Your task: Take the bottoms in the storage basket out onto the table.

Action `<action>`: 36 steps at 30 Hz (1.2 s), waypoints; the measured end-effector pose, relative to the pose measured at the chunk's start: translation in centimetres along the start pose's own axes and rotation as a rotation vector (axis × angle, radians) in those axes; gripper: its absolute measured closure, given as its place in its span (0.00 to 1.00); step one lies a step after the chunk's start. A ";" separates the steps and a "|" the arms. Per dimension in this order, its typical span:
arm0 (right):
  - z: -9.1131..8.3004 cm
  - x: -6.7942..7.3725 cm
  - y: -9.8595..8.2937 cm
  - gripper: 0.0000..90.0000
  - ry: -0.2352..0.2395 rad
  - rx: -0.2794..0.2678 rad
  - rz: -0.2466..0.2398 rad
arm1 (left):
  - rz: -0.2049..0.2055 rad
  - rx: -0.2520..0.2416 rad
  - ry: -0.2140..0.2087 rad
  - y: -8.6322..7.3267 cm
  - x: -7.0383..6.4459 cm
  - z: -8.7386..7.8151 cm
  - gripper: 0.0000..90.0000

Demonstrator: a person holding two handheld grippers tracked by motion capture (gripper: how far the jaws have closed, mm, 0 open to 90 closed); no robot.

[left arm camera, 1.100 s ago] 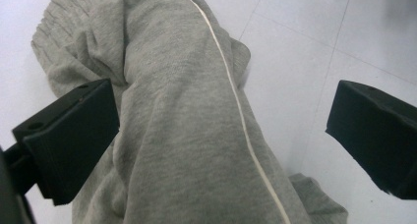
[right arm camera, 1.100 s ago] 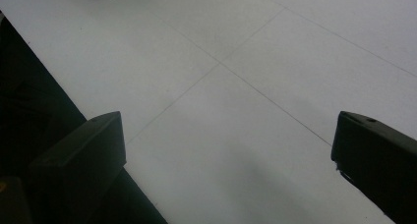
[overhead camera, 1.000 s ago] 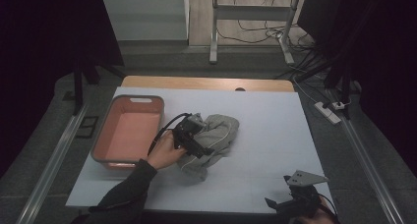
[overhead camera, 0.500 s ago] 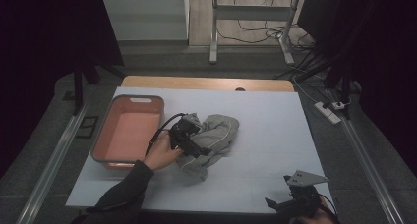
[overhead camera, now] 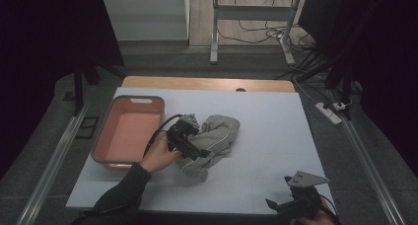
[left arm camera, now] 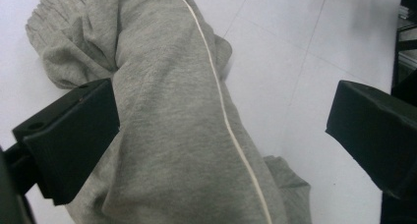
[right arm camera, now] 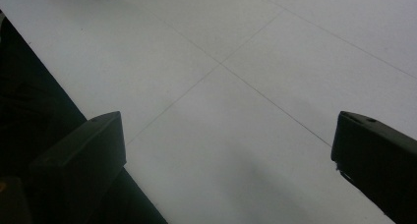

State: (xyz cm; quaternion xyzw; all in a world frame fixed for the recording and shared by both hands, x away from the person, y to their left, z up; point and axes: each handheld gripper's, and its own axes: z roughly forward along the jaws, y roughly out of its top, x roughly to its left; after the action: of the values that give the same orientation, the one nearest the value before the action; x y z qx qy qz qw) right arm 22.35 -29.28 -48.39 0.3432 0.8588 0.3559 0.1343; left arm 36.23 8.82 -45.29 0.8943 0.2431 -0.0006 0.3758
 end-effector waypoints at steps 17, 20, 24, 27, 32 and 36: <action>0.0 -0.1 0.0 0.00 -0.012 -0.006 0.018 | -0.011 -0.026 -0.020 -0.8 -0.7 -1.6 0.00; -0.1 -0.2 0.0 0.00 -0.012 -0.011 0.027 | -0.006 -0.022 -0.015 -1.0 -0.8 -1.7 0.00; -0.1 -0.2 0.0 0.00 -0.015 -0.014 0.032 | -0.010 -0.028 -0.012 -1.2 -1.0 -2.1 0.00; -0.1 -0.2 0.0 0.00 -0.016 -0.016 0.033 | -0.013 -0.032 -0.013 -1.4 -1.0 -2.4 0.00; -0.1 -0.2 0.0 0.00 -0.016 -0.016 0.034 | -0.019 -0.046 0.002 -1.7 -1.2 -2.9 0.01; -0.1 -0.2 0.0 0.00 -0.017 -0.016 0.034 | -0.026 -0.055 -0.017 -2.0 -1.1 -3.3 0.01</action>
State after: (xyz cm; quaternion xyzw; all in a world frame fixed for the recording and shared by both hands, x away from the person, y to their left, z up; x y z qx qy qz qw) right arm 22.40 -29.51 -48.33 0.3594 0.8489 0.3619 0.1382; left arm 33.77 11.75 -44.05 0.8803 0.2513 -0.0065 0.4022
